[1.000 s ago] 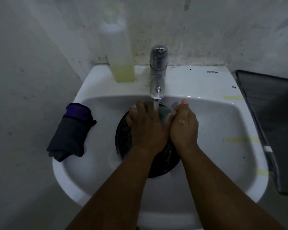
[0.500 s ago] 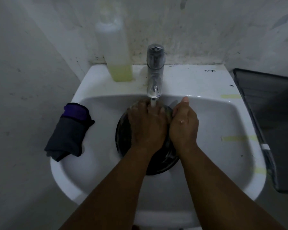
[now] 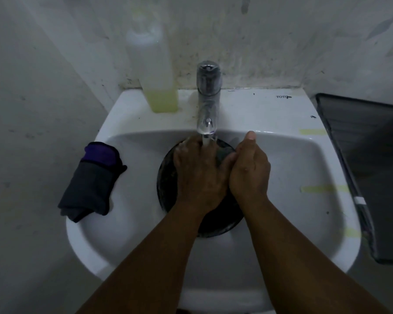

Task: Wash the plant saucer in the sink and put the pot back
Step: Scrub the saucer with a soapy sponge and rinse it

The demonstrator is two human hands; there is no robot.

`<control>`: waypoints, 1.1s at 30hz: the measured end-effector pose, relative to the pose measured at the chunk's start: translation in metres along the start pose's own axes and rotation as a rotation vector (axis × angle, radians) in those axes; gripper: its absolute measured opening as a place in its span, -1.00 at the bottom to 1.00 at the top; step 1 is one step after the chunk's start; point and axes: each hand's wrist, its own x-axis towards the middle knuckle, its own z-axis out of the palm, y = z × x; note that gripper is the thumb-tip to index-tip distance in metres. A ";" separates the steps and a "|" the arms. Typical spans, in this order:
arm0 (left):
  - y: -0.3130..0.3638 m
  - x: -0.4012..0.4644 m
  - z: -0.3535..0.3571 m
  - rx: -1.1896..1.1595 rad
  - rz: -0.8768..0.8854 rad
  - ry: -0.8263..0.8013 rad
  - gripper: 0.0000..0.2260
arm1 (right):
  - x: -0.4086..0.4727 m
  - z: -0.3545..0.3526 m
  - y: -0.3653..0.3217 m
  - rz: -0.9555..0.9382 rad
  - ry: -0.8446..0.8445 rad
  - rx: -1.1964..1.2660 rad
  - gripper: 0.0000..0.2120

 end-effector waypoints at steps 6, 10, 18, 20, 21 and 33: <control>0.001 0.004 0.001 -0.009 -0.058 0.032 -0.52 | -0.004 0.001 -0.001 0.003 -0.003 0.012 -0.42; -0.011 0.010 0.000 -0.021 -0.116 0.134 -0.55 | -0.006 0.003 -0.002 -0.002 -0.015 0.022 -0.43; -0.008 0.004 0.003 -0.032 -0.067 0.214 -0.70 | -0.004 0.004 -0.001 -0.005 -0.005 0.058 -0.43; -0.005 0.002 0.005 -0.034 -0.066 0.180 -0.68 | -0.004 0.003 -0.001 0.002 0.008 0.061 -0.43; -0.003 -0.003 0.006 -0.013 -0.035 0.105 -0.62 | -0.003 0.002 -0.001 -0.005 0.013 0.051 -0.43; -0.023 0.004 -0.002 -0.125 -0.328 0.118 -0.40 | 0.003 -0.008 -0.001 -0.064 -0.158 -0.178 -0.72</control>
